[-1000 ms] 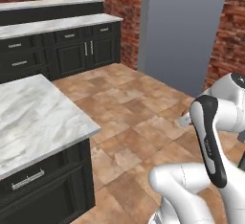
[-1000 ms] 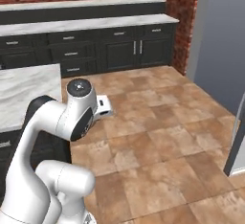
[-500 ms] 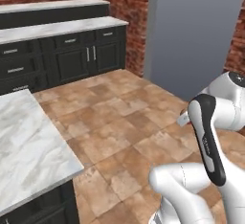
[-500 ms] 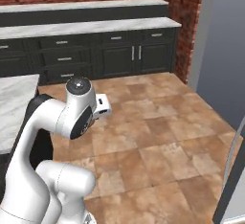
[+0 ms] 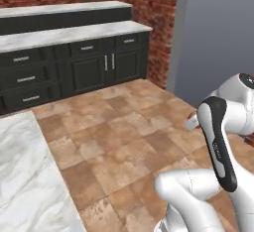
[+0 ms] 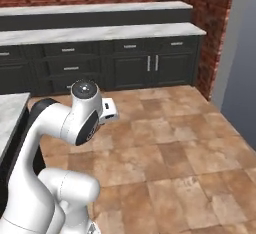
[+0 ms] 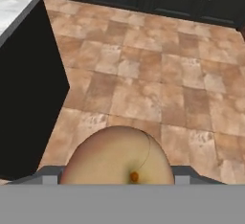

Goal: Retrieve the mango and peach from the fridge and place them into the bowl on the dining table.

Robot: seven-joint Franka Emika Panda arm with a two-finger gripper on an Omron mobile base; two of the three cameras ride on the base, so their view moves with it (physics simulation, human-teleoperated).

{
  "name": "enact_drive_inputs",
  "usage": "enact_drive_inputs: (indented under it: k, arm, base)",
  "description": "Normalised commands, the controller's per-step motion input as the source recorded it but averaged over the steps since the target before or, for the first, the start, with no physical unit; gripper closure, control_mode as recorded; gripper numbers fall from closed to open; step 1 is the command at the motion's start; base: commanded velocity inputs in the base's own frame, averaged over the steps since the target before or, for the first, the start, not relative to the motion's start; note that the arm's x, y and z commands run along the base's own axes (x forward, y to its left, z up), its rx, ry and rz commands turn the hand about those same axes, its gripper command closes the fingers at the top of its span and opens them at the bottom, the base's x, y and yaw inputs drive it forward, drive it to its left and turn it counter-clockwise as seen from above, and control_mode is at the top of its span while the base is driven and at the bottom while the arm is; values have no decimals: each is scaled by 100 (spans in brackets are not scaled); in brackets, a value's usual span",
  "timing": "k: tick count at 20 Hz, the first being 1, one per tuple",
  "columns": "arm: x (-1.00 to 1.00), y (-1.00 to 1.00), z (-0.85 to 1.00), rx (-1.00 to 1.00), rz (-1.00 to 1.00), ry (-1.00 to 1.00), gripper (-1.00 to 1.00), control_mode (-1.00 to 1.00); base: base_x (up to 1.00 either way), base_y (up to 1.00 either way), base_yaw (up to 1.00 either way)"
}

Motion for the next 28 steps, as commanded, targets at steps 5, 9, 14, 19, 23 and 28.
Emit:
enact_drive_inputs:
  k: [5, 9, 14, 19, 23, 28]
  arm:
    - [0, 0, 0, 0, 0, 0, 100, 100]
    - [0, 0, 0, 0, 0, 0, 100, 100]
    - [0, 0, 0, 0, 0, 0, 100, 100]
    - [0, 0, 0, 0, 0, 0, 100, 100]
    - [0, 0, 0, 0, 0, 0, 100, 100]
    - [0, 0, 0, 0, 0, 0, 100, 100]
  base:
    - [100, 0, 37]
    - [100, 0, 48]
    - [100, -2, 61]
    - [100, -5, 64]
    - [100, -35, 55]
    - [100, -62, 48]
